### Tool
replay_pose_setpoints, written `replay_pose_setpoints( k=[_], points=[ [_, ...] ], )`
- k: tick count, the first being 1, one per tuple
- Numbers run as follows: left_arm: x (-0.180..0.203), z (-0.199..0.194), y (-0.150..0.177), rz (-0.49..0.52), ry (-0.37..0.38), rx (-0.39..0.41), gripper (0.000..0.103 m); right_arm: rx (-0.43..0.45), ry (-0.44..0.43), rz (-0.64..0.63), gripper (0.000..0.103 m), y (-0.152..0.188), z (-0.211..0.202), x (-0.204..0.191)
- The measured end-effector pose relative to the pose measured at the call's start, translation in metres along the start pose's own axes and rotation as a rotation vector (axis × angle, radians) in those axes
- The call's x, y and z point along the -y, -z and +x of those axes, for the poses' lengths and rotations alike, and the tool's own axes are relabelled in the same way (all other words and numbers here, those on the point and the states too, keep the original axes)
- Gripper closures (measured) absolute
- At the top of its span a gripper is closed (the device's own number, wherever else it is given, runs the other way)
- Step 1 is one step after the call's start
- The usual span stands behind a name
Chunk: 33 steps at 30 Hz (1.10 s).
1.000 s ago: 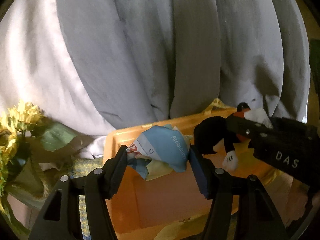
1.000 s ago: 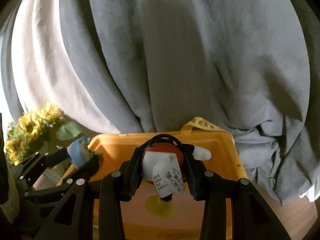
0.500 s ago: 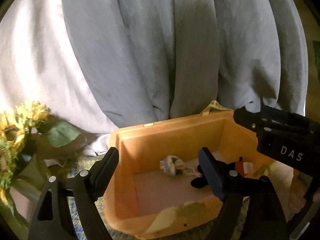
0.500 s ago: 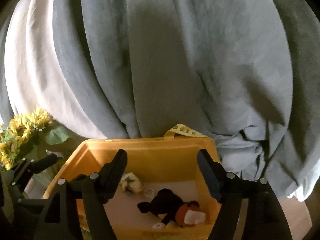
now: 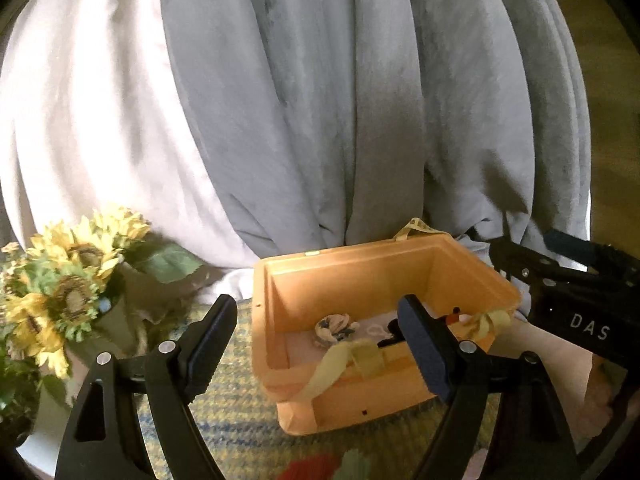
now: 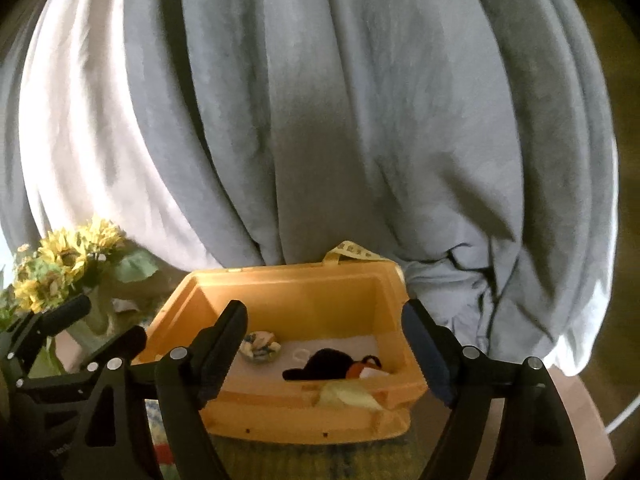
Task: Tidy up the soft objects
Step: 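Withdraw both tools from the crate and move back over the remaining soft items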
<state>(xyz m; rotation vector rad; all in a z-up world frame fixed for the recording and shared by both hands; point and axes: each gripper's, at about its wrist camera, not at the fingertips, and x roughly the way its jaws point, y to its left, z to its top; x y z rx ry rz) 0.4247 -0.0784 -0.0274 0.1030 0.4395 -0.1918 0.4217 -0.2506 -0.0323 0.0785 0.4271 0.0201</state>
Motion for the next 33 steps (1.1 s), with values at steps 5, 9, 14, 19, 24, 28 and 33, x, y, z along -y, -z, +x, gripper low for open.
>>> replay_pose_setpoints(
  k=[5, 9, 14, 19, 24, 28, 33],
  points=[
    [0.001, -0.028, 0.007, -0.003, -0.002, 0.006, 0.021, 0.036, 0.033, -0.027, 0.02, 0.004, -0.029, -0.003],
    [0.003, -0.049, 0.011, 0.0, 0.001, 0.019, 0.021, 0.043, 0.043, -0.014, 0.02, 0.009, -0.052, -0.001],
    [0.007, -0.075, 0.018, 0.007, 0.005, 0.035, 0.021, 0.047, 0.048, -0.014, 0.02, 0.014, -0.075, -0.002],
    [0.009, -0.096, 0.029, 0.018, 0.013, 0.035, 0.021, 0.06, 0.058, -0.012, 0.017, 0.022, -0.099, -0.005],
    [0.009, -0.11, 0.041, 0.024, 0.033, 0.015, 0.021, 0.053, 0.066, -0.008, 0.017, 0.034, -0.116, -0.01],
    [0.008, -0.12, 0.051, 0.027, 0.046, -0.003, 0.021, 0.033, 0.07, -0.006, 0.015, 0.046, -0.127, -0.014],
    [0.007, -0.131, 0.063, 0.041, 0.064, -0.02, 0.021, 0.009, 0.07, 0.003, 0.015, 0.06, -0.139, -0.019]
  ],
)
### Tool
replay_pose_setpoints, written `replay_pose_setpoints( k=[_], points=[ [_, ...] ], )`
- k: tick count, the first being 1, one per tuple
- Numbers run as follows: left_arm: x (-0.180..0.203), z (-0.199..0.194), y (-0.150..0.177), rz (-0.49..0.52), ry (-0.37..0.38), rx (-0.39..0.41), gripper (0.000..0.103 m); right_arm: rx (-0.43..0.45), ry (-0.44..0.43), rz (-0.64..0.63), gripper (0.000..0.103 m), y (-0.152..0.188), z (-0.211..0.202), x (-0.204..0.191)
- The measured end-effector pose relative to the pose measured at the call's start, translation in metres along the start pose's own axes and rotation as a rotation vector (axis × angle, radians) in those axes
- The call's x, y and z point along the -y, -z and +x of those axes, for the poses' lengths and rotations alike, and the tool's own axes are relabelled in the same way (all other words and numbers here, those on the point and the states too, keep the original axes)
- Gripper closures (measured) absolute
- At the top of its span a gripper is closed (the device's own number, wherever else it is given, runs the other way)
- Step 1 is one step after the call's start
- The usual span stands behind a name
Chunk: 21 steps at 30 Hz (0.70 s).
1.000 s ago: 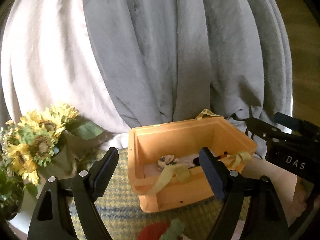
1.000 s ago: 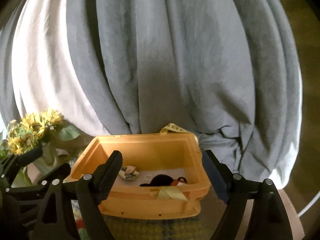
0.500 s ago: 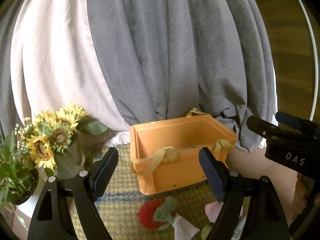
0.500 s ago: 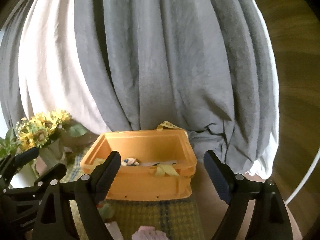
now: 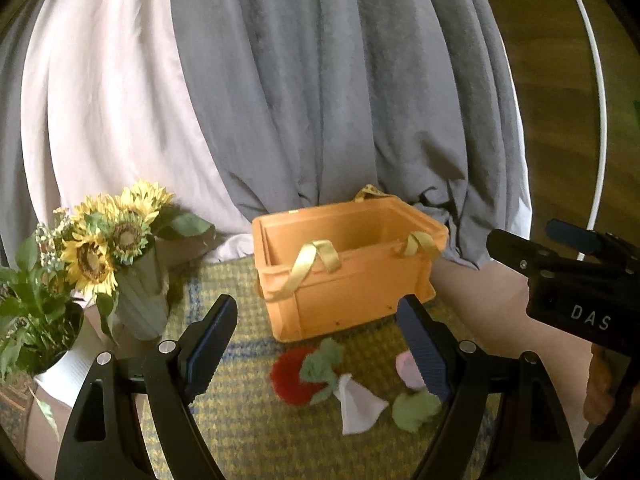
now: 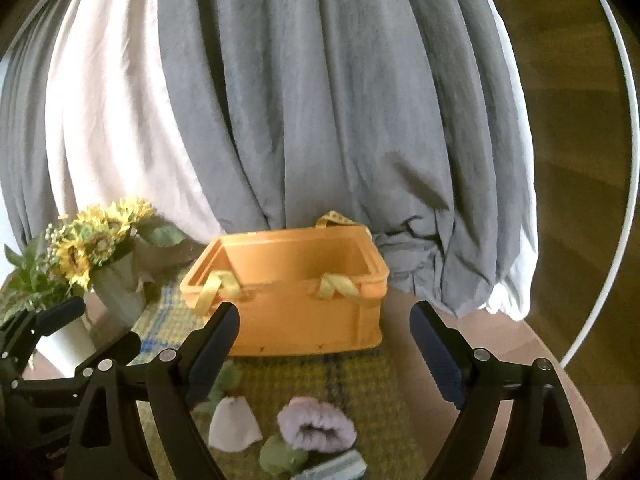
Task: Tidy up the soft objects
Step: 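Withdraw both tools from the crate and move back over the remaining soft items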
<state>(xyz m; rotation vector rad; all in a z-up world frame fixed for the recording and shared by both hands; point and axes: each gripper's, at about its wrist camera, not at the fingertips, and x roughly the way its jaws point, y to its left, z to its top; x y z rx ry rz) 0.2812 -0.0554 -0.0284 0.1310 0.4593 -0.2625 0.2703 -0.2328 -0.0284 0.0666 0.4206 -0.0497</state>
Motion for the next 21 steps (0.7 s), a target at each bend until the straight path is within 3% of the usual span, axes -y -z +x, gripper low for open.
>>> replay_pose_setpoints(
  k=[21],
  points=[
    [0.003, 0.002, 0.048, 0.065, 0.091, -0.088, 0.027, -0.135, 0.061, 0.064, 0.015, 0.059, -0.016, -0.008]
  ],
)
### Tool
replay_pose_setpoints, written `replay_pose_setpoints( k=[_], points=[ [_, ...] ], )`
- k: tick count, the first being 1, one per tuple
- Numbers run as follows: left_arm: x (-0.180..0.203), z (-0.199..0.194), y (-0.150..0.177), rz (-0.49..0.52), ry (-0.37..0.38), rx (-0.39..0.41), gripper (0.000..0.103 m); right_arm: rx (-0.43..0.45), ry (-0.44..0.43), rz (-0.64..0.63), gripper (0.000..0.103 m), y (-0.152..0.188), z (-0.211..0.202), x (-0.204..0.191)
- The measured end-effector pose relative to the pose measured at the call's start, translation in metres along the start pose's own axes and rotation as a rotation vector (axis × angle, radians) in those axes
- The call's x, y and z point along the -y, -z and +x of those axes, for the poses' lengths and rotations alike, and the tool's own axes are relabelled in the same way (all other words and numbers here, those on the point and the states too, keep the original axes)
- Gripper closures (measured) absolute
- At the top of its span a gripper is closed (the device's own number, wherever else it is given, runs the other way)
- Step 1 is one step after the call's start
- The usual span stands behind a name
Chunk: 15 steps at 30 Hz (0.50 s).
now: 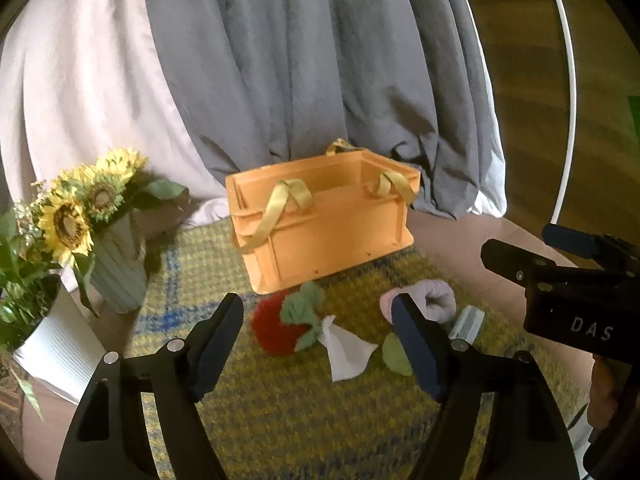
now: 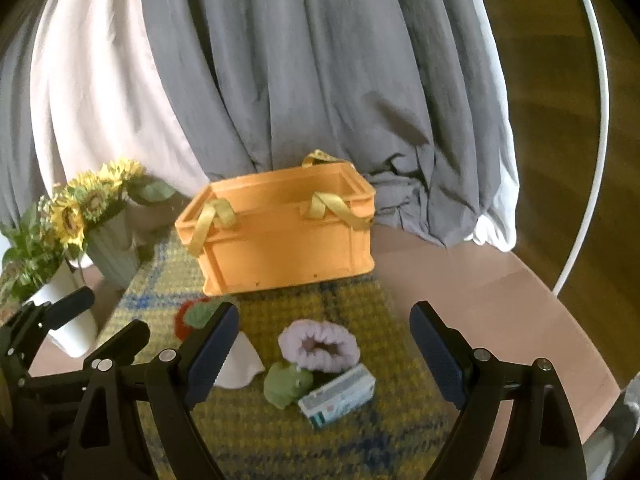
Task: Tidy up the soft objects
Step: 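Withdraw both tools from the crate and move back over the remaining soft items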
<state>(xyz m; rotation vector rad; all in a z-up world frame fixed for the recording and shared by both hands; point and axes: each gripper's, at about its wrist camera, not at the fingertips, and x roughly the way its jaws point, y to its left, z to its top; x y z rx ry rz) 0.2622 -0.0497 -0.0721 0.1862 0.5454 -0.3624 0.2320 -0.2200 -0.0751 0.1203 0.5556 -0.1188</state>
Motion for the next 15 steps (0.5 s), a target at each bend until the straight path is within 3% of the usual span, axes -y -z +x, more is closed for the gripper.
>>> replay_pose_setpoints(
  k=[15],
  points=[
    [0.002, 0.039, 0.033, 0.026, 0.08, -0.12, 0.036, -0.101, 0.038, 0.027, 0.015, 0.036, 0.026, 0.0]
  ],
)
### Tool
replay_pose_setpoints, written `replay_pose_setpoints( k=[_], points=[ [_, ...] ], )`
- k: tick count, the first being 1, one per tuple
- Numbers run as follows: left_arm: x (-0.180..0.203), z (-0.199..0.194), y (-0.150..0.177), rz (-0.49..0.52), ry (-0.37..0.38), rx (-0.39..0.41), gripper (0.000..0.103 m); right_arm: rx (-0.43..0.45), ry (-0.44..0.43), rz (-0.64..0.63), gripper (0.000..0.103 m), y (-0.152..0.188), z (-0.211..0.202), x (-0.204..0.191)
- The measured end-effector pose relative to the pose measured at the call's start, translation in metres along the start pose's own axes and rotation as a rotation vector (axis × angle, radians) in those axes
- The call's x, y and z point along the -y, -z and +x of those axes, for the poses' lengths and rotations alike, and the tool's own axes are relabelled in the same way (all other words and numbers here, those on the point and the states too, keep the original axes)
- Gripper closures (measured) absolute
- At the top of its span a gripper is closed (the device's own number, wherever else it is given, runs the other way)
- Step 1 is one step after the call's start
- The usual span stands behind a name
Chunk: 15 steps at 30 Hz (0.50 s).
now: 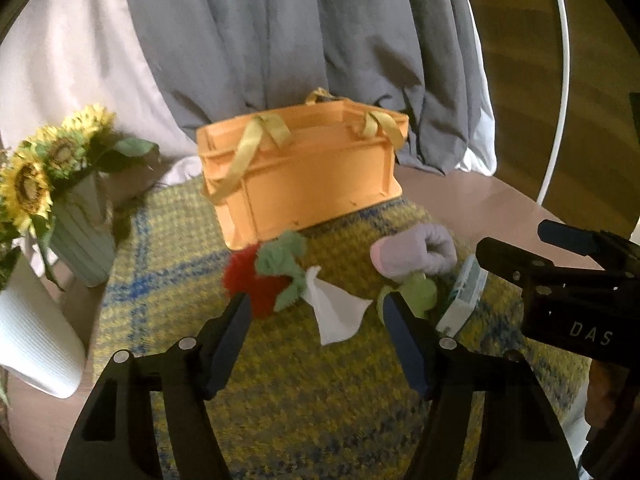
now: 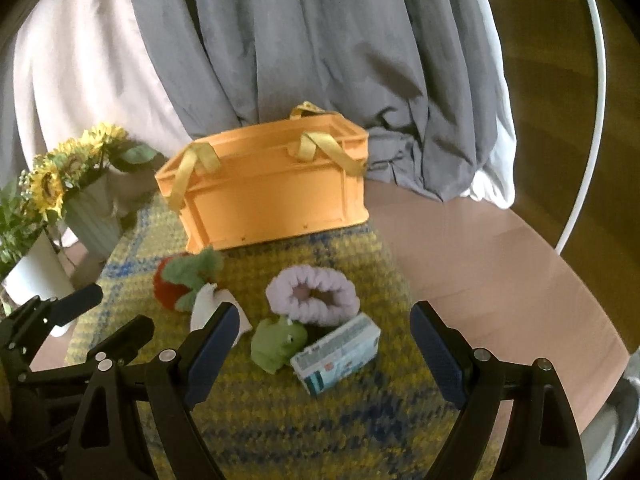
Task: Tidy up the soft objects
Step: 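Withdraw both tools from the crate and move back over the remaining soft items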
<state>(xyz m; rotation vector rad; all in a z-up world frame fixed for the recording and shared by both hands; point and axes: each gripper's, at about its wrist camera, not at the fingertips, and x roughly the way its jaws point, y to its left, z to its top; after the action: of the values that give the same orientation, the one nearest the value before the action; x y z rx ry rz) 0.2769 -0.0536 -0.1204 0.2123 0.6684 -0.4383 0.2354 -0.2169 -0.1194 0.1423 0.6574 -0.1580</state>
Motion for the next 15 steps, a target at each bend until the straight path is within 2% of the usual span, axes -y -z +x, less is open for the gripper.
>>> replay_pose_setpoints(
  k=[15],
  points=[
    [0.001, 0.053, 0.015, 0.005, 0.052, -0.078, 0.044, -0.068, 0.034, 0.029, 0.015, 0.023, 0.04, 0.005]
  ],
)
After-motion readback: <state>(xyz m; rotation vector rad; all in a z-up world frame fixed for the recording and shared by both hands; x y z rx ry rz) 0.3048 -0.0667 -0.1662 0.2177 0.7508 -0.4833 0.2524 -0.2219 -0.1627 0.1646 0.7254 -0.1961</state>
